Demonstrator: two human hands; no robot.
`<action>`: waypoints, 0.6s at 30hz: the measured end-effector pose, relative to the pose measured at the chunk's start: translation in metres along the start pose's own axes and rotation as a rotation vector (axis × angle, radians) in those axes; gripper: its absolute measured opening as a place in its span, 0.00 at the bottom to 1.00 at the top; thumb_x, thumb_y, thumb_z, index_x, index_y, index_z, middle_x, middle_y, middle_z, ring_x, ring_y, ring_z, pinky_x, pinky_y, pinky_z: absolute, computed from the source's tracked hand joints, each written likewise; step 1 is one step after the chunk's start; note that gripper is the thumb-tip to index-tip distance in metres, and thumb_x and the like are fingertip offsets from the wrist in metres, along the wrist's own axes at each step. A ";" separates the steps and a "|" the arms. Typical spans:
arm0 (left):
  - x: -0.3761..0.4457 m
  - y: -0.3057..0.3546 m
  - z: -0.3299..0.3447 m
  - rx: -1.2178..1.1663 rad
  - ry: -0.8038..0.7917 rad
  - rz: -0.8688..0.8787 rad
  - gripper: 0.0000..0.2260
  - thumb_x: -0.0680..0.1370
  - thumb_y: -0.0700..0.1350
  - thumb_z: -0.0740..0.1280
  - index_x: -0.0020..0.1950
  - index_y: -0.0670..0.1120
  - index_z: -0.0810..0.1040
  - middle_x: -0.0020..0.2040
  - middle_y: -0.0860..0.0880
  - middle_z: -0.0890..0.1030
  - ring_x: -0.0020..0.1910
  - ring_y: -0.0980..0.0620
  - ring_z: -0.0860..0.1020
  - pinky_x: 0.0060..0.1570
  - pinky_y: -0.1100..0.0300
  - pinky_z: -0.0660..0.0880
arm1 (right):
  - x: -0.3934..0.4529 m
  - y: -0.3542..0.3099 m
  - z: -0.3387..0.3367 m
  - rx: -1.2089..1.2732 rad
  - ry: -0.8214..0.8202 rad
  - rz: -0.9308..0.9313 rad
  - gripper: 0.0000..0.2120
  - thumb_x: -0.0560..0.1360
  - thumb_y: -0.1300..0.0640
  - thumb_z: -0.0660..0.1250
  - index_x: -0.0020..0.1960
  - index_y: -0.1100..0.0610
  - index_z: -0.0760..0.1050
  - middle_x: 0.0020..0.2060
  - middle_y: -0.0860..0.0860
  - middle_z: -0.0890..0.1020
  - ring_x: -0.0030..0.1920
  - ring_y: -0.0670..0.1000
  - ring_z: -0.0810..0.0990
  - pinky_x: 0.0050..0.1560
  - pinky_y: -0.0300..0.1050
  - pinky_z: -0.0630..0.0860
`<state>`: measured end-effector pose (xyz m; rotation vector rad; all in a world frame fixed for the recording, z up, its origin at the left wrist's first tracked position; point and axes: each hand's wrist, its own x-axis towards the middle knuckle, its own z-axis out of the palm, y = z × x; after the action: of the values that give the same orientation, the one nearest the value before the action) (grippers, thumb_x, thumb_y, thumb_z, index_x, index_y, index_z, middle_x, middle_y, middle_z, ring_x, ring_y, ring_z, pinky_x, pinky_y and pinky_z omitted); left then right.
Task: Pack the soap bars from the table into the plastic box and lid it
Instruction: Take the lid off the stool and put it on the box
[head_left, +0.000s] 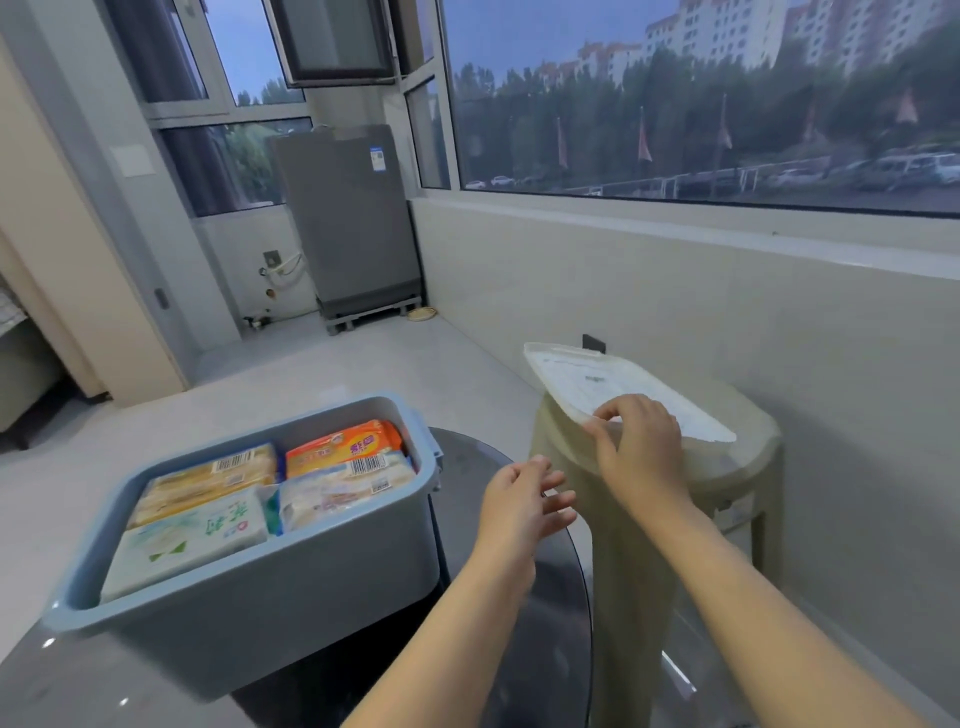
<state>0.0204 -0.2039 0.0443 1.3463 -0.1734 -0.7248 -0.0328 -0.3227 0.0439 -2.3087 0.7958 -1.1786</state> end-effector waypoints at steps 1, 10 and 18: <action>-0.002 0.007 -0.001 -0.003 -0.018 0.022 0.05 0.79 0.44 0.62 0.47 0.44 0.75 0.46 0.45 0.81 0.39 0.48 0.81 0.36 0.58 0.81 | -0.001 -0.009 -0.004 0.065 0.063 0.002 0.04 0.73 0.61 0.67 0.43 0.61 0.75 0.41 0.52 0.78 0.46 0.55 0.74 0.49 0.45 0.63; -0.017 0.080 -0.032 0.021 -0.039 0.284 0.12 0.80 0.46 0.61 0.62 0.45 0.70 0.55 0.49 0.77 0.52 0.51 0.80 0.49 0.55 0.80 | -0.009 -0.078 -0.042 0.503 0.278 0.093 0.06 0.76 0.54 0.64 0.44 0.55 0.69 0.35 0.40 0.74 0.35 0.37 0.74 0.34 0.24 0.67; -0.035 0.129 -0.092 0.251 0.165 0.575 0.22 0.79 0.51 0.62 0.72 0.51 0.65 0.69 0.48 0.69 0.64 0.50 0.71 0.60 0.51 0.73 | -0.016 -0.141 -0.055 0.867 0.233 0.090 0.08 0.70 0.44 0.62 0.42 0.48 0.71 0.36 0.45 0.77 0.34 0.40 0.75 0.37 0.30 0.72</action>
<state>0.0885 -0.1024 0.1511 1.4894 -0.5081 -0.1080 -0.0444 -0.2140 0.1492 -1.4324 0.3355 -1.4022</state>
